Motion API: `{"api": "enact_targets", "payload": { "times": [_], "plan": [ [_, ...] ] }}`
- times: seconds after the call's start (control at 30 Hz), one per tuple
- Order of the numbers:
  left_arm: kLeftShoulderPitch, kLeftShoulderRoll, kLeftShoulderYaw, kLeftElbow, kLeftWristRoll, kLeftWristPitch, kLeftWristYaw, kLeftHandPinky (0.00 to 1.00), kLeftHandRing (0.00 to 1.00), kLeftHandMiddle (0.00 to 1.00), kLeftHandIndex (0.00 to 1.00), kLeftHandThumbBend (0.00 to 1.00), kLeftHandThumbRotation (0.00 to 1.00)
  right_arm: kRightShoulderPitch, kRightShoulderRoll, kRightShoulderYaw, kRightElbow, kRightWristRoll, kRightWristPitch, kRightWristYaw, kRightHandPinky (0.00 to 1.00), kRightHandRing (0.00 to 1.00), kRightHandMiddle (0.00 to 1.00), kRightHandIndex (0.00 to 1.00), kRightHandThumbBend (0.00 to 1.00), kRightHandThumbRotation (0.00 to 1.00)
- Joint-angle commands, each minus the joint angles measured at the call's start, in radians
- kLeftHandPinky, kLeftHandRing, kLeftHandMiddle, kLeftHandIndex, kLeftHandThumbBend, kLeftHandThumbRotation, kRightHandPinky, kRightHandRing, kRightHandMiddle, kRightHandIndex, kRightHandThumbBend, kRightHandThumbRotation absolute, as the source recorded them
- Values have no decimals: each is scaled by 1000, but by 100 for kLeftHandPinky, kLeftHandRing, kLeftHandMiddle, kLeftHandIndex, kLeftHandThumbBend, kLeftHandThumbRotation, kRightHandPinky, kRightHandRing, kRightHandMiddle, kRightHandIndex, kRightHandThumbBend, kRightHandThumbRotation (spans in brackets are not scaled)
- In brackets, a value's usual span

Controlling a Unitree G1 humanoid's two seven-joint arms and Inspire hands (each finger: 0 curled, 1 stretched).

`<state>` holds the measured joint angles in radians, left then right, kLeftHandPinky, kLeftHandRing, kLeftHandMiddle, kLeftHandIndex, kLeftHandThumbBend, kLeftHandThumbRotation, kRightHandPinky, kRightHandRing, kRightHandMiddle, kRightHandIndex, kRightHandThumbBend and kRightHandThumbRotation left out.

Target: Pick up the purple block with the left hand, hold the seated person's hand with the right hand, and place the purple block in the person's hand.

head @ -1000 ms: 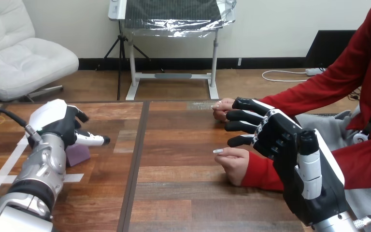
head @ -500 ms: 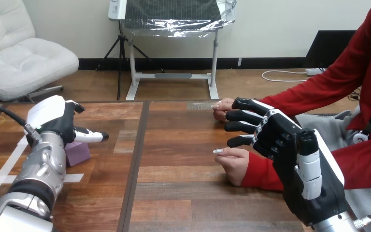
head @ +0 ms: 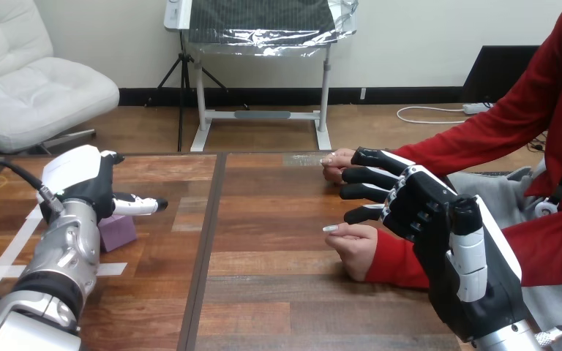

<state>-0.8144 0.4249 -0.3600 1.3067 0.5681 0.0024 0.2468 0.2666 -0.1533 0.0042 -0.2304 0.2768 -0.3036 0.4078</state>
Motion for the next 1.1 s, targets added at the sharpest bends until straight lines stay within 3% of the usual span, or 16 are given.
{"api": "enact_targets", "payload": {
  "times": [0.0, 0.87, 1.07],
  "plan": [
    [-89, 10, -23, -16, 28, 8, -2, 87, 90, 91, 88, 81, 54, -52, 10, 1, -13, 9, -16, -1, 61, 73, 76, 79, 88, 100],
    [-128, 0, -152, 13, 164, 96, -100, 95, 94, 94, 92, 87, 70, -51, 12, 6, -11, 5, -21, 2, 60, 73, 76, 78, 87, 100],
    [-131, -6, -163, 19, 174, 109, -112, 95, 94, 94, 92, 88, 71, -48, 8, 6, -15, 8, -17, 5, 60, 73, 76, 78, 87, 100]
  ]
}}
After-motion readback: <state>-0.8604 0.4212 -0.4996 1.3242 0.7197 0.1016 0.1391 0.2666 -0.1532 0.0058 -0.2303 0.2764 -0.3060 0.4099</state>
